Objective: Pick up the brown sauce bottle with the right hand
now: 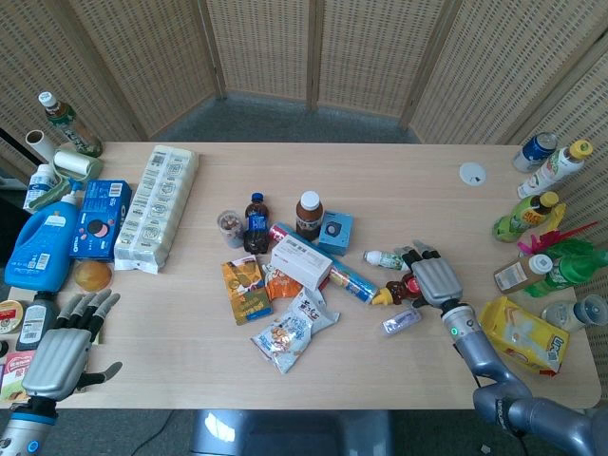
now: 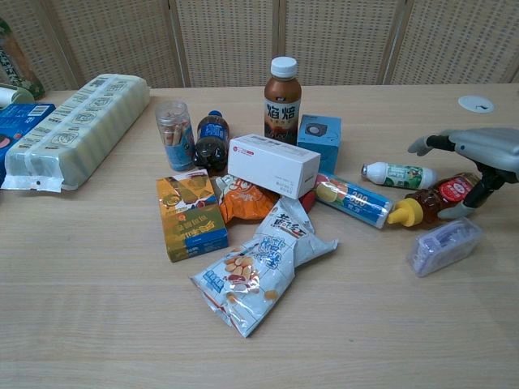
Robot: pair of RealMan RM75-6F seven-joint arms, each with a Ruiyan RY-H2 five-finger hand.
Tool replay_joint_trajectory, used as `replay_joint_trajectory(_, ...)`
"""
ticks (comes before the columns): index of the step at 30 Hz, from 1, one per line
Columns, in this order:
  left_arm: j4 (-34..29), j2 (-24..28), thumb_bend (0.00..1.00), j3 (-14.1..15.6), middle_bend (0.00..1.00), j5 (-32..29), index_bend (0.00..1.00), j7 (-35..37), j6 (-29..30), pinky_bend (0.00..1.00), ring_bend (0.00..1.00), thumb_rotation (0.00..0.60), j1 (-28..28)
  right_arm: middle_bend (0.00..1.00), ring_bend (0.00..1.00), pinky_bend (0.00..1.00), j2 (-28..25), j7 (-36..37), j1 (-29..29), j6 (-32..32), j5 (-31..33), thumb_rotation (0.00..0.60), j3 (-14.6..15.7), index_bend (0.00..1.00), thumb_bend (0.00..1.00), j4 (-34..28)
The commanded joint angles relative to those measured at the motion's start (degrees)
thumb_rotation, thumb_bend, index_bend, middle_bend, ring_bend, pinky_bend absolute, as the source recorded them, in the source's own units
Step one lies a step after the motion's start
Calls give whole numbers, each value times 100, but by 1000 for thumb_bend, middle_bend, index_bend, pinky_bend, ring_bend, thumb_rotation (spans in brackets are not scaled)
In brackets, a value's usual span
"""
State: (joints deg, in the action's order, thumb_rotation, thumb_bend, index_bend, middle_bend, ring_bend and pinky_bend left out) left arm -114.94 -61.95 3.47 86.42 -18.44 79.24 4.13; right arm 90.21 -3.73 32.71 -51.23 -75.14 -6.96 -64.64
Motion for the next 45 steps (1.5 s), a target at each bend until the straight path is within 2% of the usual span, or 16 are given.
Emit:
replay_joint_trajectory(1,-12,4,221,2,24,-2,69,-20,9,0,0,600,-2,191,0,148,110,71,23,110,48,600,47,163,30,215)
replay_joint_trajectory(6,-37,18,221,13,24,0,70,-46,29,0,0,600,-10,245,0,153,238,174,7,117,64,600,67,232,37,389)
replay_joint_trajectory(8,-46,23,222,17,25,-6,70,-60,31,0,0,600,-12,326,0,191,304,199,19,112,59,600,62,283,42,501)
replay_joint_trajectory(10,-57,25,222,27,25,1,70,-65,40,0,0,600,-20,427,38,270,367,271,36,130,67,600,43,358,50,610)
replay_joint_trajectory(15,-64,43,222,48,24,12,70,-52,92,0,0,600,-55,646,259,486,523,458,64,139,49,600,18,523,68,919)
replay_joint_trajectory(17,-71,67,221,61,24,28,70,-45,118,0,0,600,-73,756,380,588,580,534,59,115,52,600,-2,602,80,1033)
replay_joint_trajectory(23,-53,100,221,84,24,57,69,42,146,0,0,600,-99,991,661,772,586,691,8,69,143,600,-93,781,103,1120)
replay_joint_trajectory(26,-44,109,222,87,24,61,69,75,147,0,0,600,-103,1000,724,805,461,725,-47,-69,173,600,-165,799,106,967)
replay_joint_trajectory(30,-26,102,222,82,24,83,69,102,140,0,0,600,-93,1000,734,809,183,697,-137,-315,203,600,-272,800,104,563)
replay_joint_trajectory(45,61,61,221,77,24,140,68,213,130,0,0,600,-77,1000,741,810,-1373,148,-468,-1265,311,600,-735,798,102,-1897)
